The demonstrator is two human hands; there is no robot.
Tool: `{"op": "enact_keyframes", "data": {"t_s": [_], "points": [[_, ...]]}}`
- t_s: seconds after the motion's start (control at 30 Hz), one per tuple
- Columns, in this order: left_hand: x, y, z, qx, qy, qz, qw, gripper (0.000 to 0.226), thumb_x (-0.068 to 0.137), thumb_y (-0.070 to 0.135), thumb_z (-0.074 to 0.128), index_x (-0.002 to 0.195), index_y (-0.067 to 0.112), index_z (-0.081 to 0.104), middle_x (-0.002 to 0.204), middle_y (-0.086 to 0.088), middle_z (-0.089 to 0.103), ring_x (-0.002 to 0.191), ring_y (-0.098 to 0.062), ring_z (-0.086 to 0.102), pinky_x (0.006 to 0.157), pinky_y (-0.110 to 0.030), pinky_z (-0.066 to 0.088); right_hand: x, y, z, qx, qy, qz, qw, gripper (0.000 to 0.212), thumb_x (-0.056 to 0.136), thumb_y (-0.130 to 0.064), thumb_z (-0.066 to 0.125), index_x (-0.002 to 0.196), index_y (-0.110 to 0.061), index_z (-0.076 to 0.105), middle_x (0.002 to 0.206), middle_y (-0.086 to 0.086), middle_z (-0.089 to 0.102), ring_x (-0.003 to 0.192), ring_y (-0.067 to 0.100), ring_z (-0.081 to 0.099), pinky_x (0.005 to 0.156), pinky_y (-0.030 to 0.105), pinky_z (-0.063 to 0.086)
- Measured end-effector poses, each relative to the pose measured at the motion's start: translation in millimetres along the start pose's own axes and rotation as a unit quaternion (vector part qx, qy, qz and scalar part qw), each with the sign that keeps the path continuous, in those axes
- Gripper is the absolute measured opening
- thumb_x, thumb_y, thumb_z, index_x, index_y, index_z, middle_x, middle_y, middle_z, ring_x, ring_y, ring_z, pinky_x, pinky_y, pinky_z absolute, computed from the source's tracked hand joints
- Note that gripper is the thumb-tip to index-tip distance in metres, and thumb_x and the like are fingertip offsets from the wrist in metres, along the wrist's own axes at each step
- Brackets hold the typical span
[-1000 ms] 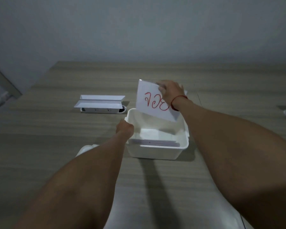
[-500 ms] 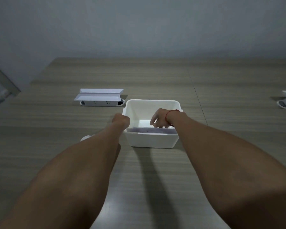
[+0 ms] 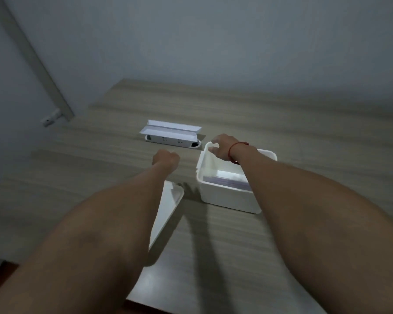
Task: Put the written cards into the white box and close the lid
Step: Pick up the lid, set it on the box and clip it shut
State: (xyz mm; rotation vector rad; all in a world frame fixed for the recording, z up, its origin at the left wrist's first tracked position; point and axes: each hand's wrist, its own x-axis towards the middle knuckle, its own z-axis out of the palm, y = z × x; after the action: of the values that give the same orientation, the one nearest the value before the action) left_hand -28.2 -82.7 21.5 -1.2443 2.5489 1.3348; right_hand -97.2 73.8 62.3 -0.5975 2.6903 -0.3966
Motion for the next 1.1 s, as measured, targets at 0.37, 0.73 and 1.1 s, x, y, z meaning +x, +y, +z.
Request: {"op": "enact_keyframes", "data": {"t_s": [0.37,0.73,1.1], "points": [[5.9,-103.4,-59.5,-0.064,0.111,-0.194,0.973,0.049,0.092,0.025,0.049,0.132,-0.003,0.052,0.138,-0.02,0.055,0.126,-0.035,0.055,0.104,-0.039,0.047,39.1,-101.2,66.4,-0.038,-0.091,-0.113,0.989,0.051,0.1,-0.032,0.046,0.144,-0.008,0.04,0.152,0.013,0.038,0.138,0.03,0.039,0.112,0.036,0.033],[-18.8,-224.6,-31.5,-0.115,0.177,-0.391,0.896,0.053,0.084,0.035,0.055,0.126,0.003,0.057,0.124,-0.015,0.06,0.111,-0.032,0.06,0.091,-0.037,0.053,75.0,-102.8,175.5,-0.053,-0.178,-0.051,0.981,0.065,0.094,-0.042,0.051,0.145,-0.005,0.034,0.147,0.017,0.044,0.132,0.034,0.046,0.108,0.04,0.04],[-14.1,-191.3,-60.0,-0.261,0.157,-0.358,0.883,0.073,0.09,0.049,0.042,0.146,0.003,0.033,0.148,-0.015,0.043,0.135,-0.034,0.044,0.112,-0.048,0.037,58.6,-116.5,155.2,0.082,-0.137,0.046,0.986,0.057,0.096,-0.045,0.038,0.144,-0.013,0.04,0.145,0.014,0.047,0.129,0.032,0.05,0.104,0.036,0.04]]}}
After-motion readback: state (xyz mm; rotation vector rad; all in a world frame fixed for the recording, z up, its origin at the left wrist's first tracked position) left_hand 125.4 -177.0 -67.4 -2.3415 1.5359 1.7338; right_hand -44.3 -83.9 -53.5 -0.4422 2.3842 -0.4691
